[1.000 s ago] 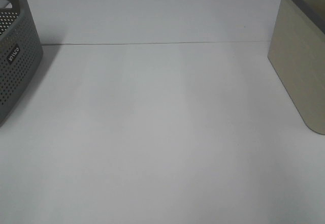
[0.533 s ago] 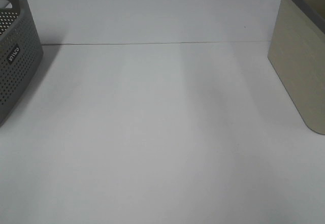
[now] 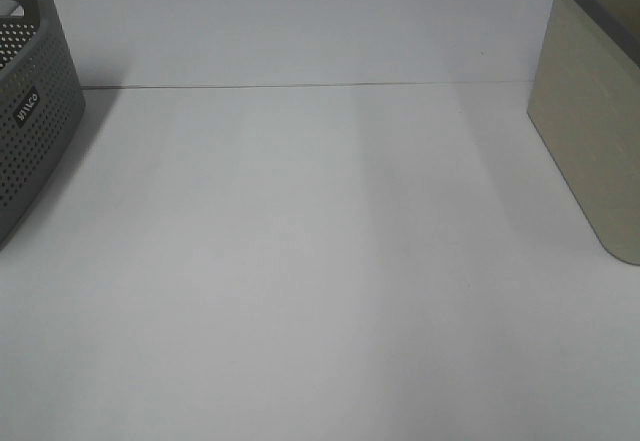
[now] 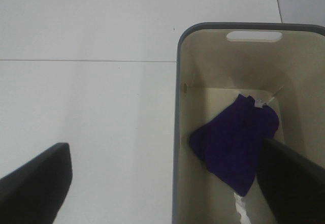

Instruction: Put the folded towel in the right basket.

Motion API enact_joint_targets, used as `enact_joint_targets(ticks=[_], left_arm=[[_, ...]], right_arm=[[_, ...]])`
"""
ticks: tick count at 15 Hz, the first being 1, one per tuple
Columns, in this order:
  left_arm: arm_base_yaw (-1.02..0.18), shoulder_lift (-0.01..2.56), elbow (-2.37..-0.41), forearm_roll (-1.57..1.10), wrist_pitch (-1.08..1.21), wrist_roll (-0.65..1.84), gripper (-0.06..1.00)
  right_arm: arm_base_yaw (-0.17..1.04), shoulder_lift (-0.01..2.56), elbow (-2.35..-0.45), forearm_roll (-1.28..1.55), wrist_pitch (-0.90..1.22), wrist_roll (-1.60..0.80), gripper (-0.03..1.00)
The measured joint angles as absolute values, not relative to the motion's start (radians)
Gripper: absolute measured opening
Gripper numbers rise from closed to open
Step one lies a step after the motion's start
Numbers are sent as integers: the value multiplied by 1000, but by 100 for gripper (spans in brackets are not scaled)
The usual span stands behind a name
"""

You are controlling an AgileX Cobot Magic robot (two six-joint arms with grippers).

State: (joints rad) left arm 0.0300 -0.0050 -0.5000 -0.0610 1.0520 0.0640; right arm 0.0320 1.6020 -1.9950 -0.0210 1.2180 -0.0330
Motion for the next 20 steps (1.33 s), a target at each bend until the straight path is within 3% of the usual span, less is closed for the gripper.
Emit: enact_joint_targets(ticks=[10,14,20], left_arm=[[30,-5,-500,-61,1052,64,99],[30,-5,-500,-61,1052,64,99],[30,-5,-500,-61,1052,64,99]], right_arm=[[32,924,-1464,-84,1217,-33,96],[32,521,-1150,-94,1223,-36,96],[32,226,-907,-95,1224,-35,96]])
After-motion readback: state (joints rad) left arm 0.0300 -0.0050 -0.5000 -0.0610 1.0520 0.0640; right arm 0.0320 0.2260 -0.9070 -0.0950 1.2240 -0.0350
